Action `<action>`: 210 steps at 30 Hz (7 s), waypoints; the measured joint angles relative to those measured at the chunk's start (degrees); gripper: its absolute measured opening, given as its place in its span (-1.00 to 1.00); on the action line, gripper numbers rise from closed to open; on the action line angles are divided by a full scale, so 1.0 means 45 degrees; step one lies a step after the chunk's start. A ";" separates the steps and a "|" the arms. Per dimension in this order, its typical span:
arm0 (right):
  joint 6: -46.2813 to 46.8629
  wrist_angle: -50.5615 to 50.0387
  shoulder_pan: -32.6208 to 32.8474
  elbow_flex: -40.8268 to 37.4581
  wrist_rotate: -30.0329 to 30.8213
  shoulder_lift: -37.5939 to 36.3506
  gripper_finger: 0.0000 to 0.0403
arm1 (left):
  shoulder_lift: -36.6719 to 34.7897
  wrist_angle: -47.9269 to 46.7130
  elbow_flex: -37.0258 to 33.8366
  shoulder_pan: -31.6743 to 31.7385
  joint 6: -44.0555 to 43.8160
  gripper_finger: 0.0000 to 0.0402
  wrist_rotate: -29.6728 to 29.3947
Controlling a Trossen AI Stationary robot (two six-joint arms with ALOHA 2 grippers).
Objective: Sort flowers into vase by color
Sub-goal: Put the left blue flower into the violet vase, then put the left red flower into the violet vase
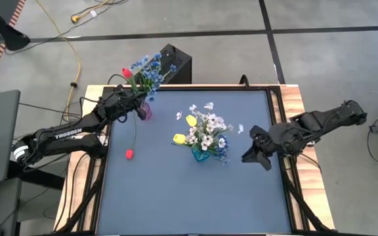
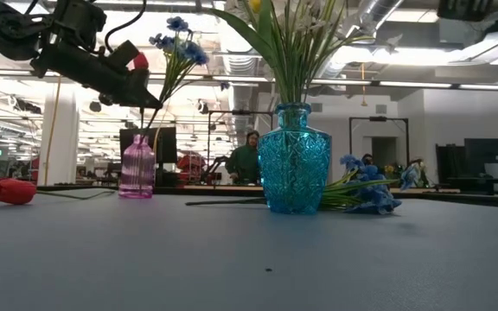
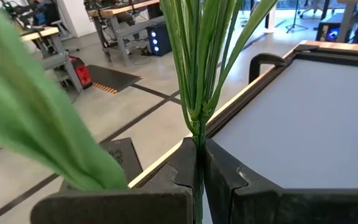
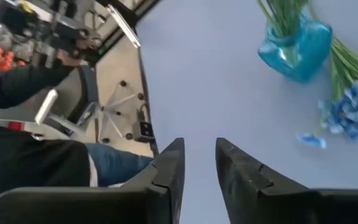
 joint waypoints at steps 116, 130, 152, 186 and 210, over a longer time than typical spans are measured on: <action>-0.3274 -0.0051 -0.0814 -0.0010 0.0078 0.0017 -0.43 | 0.2604 -1.1802 0.0543 -0.4781 -1.4465 -0.22 -0.0327; -0.3327 -0.0006 -0.0437 -0.0010 0.0389 0.0017 -0.43 | 0.2759 -1.2482 0.0438 -0.5105 -1.3571 -0.85 -0.0461; -0.5365 0.2915 0.0108 -0.0010 0.0043 0.0588 -0.43 | 0.1533 -1.5744 0.3555 -0.9093 -1.5531 -1.00 0.9018; -2.3103 0.7695 -0.0248 0.6413 0.5681 0.3820 -0.41 | 0.1701 -0.5951 1.1147 -1.1040 -1.0751 -1.00 0.2974; -3.3005 0.5794 -0.2597 0.9602 0.9324 0.8371 -0.01 | 0.3818 -0.4766 1.1162 -0.7779 -1.4093 -1.00 0.4685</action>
